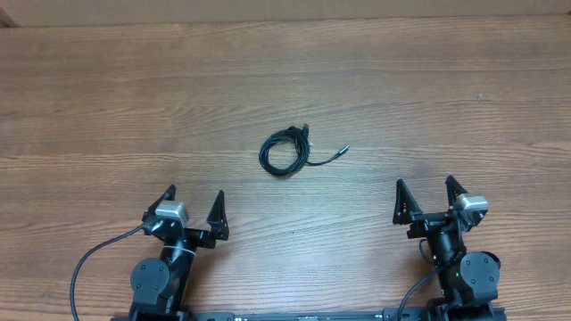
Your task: Untangle cables
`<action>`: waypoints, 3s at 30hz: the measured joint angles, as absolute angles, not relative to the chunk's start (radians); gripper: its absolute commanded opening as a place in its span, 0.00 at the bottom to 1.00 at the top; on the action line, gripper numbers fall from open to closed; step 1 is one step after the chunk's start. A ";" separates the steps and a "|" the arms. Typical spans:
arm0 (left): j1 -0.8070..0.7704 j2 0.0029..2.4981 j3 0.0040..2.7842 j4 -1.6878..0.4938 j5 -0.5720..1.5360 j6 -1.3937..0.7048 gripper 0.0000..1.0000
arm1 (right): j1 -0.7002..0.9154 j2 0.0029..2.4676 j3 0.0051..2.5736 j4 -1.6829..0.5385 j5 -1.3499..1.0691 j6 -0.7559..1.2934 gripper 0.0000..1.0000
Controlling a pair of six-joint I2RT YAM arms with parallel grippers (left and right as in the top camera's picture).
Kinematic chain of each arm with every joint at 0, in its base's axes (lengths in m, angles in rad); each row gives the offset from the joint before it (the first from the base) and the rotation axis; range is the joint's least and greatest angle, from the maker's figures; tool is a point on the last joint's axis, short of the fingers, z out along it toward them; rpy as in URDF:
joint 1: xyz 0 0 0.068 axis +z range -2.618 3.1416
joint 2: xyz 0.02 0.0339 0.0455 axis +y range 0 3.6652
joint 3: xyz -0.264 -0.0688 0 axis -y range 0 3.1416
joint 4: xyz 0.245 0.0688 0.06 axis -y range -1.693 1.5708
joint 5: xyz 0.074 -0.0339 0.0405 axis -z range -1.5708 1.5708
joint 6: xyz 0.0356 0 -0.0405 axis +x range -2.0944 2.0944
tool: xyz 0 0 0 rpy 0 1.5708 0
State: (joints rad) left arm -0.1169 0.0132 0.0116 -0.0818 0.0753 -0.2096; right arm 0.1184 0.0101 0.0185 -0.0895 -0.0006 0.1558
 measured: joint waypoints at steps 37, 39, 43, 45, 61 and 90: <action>-0.117 0.769 0.673 -0.567 0.157 -0.234 1.00 | 0.118 0.010 0.019 -0.090 -0.001 0.156 1.00; -0.117 0.817 0.715 -0.607 0.178 -0.234 1.00 | 0.118 0.010 0.019 -0.089 -0.001 0.155 1.00; -0.117 0.878 0.738 -0.651 0.200 -0.234 1.00 | 0.118 0.010 0.019 -0.090 -0.001 0.155 1.00; -0.117 0.910 0.738 -0.662 0.207 -0.234 0.99 | 0.118 0.010 0.019 -0.090 -0.001 0.155 1.00; -0.117 1.077 0.739 -0.730 0.218 -0.234 1.00 | 0.118 0.010 0.019 -0.090 -0.001 0.156 1.00; -0.157 1.077 1.172 -0.871 0.372 -0.044 1.00 | 0.118 0.010 0.019 -0.090 -0.001 0.155 1.00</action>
